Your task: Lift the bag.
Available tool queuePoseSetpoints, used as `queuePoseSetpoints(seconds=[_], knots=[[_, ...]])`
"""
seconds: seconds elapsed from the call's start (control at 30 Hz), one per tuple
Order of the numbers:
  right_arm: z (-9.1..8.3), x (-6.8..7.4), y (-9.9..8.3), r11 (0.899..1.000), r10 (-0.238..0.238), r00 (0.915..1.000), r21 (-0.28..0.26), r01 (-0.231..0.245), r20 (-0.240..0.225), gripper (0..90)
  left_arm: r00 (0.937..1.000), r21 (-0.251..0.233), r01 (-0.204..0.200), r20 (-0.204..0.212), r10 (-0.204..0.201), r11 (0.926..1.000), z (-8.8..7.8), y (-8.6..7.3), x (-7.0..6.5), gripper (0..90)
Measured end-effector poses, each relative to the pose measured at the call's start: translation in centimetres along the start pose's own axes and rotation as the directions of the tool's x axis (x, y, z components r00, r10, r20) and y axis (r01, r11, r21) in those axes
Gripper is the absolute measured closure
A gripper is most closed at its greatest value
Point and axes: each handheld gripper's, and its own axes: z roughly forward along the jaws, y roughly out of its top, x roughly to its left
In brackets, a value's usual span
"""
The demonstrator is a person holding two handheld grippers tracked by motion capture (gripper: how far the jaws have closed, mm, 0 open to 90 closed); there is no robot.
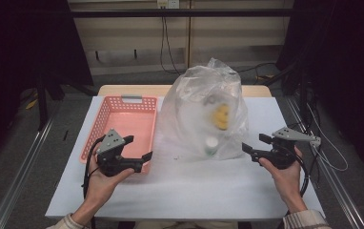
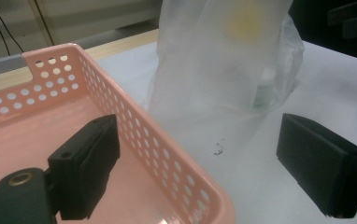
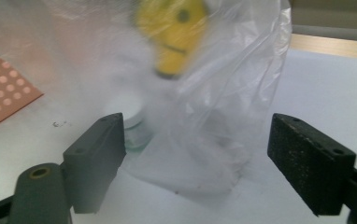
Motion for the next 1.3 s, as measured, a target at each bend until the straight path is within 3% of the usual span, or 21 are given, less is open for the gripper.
queuePoseSetpoints(seconds=[0.1, 0.17, 0.3, 0.43, 0.53, 0.73, 0.8, 0.83, 0.93, 1.2, 1.3], knots=[[-0.4, 0.6, -0.4, 1.0, -0.006, 1.0, 0.001, 0.006, -0.002, 18.4, 0.9997, 0.001, -0.002, -0.023, 0.002, 1.0, -1.0, -0.7, -0.3, 9.5], [-0.7, 1.0, -0.8, 1.0, -0.01, 0.9999, 0.004, 0.01, -0.005, 17.5, 0.9989, -0.003, 0.015, -0.044, -0.015, 0.9999, -1.6, -1.1, -0.4, 9.4], [-0.8, 1.6, -1.4, 1.0, -0.014, 0.9999, 0.02, 0.014, 0.0, 14.7, 0.9977, -0.015, 0.054, -0.041, -0.054, 0.9984, -2.3, -2.0, -0.3, 7.8], [-1.4, 2.2, -2.0, 0.999, -0.027, 0.9996, 0.023, 0.027, 0.005, 14.3, 0.9996, 0.003, 0.025, -0.015, -0.025, 0.9997, -2.9, -2.9, -0.6, 5.5], [-1.7, 2.5, -2.6, 0.999, -0.037, 0.9992, 0.033, 0.036, 0.014, 14.1, 0.9996, 0.006, 0.004, -0.029, -0.003, 1.0, -3.3, -3.6, -0.8, 5.2], [-1.9, 2.5, -4.0, 0.999, -0.017, 0.9992, 0.036, 0.016, 0.037, 14.4, 0.9981, 0.001, 0.035, -0.05, -0.035, 0.9994, -3.9, -5.5, -0.6, 4.7], [-1.9, 2.5, -4.4, 0.999, -0.005, 0.9994, 0.038, 0.004, 0.034, 14.4, 0.9982, -0.002, 0.027, -0.053, -0.027, 0.9996, -3.9, -6.0, -0.8, 5.2], [-1.9, 2.6, -4.5, 0.999, -0.006, 0.9994, 0.037, 0.005, 0.034, 14.4, 0.9991, 0.009, 0.026, -0.035, -0.026, 0.9996, -3.8, -6.1, -0.8, 5.0], [-1.9, 2.8, -4.7, 0.999, -0.023, 0.9988, 0.043, 0.021, 0.043, 14.5, 0.9993, 0.004, 0.017, -0.032, -0.017, 0.9999, -4.1, -6.4, -1.0, 4.9], [-1.8, 2.8, -5.2, 0.998, -0.022, 0.9988, 0.056, 0.019, 0.044, 14.5, 0.9942, -0.064, 0.074, -0.073, -0.079, 0.9952, -5.1, -6.6, -0.3, 4.3], [-1.6, 2.8, -5.2, 0.998, -0.024, 0.9989, 0.059, 0.022, 0.04, 14.5, 0.9932, -0.059, 0.082, -0.078, -0.087, 0.9949, -5.1, -6.6, 0.1, 4.3]])
